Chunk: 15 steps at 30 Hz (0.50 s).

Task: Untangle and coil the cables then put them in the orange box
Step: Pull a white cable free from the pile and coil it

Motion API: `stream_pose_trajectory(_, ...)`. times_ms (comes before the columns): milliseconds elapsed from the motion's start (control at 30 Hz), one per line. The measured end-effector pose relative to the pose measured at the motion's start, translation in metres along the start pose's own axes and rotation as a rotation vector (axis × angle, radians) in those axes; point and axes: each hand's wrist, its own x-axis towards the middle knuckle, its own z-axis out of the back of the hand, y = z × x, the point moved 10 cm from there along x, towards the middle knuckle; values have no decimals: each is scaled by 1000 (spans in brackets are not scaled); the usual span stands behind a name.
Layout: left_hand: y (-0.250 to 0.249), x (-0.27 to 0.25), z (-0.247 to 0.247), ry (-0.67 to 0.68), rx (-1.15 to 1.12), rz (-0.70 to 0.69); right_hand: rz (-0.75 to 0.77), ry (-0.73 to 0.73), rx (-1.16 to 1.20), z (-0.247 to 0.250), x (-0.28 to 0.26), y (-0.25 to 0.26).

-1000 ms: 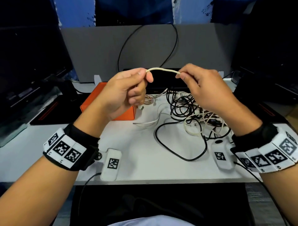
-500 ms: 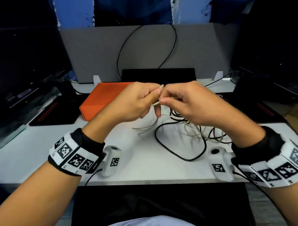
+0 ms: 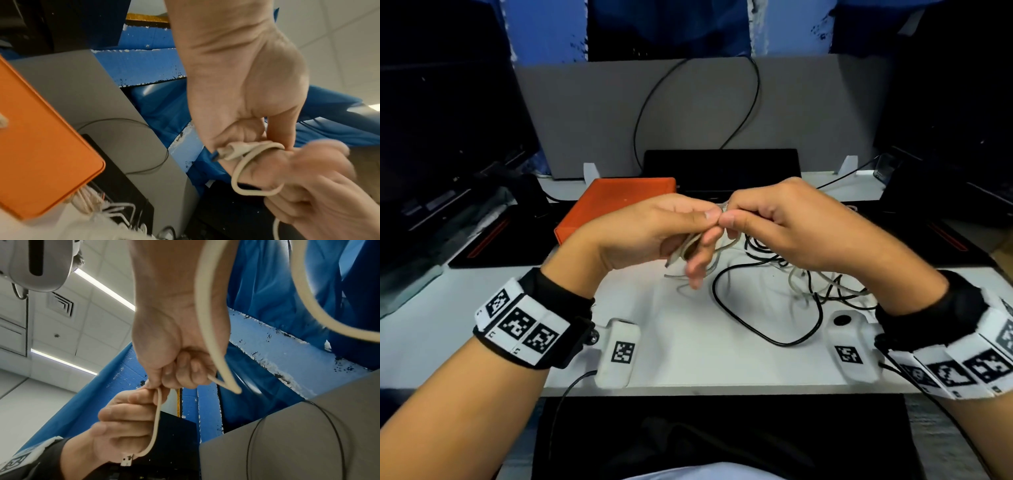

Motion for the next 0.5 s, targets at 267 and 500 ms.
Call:
stream_pose_trajectory(267,-8,1,-16,124,-218,-100,49,-41,155,12,-3,7)
stream_pose_trajectory(500,-31,4,-3,-122,-460,-273,-9,-242,228,28,2,-4)
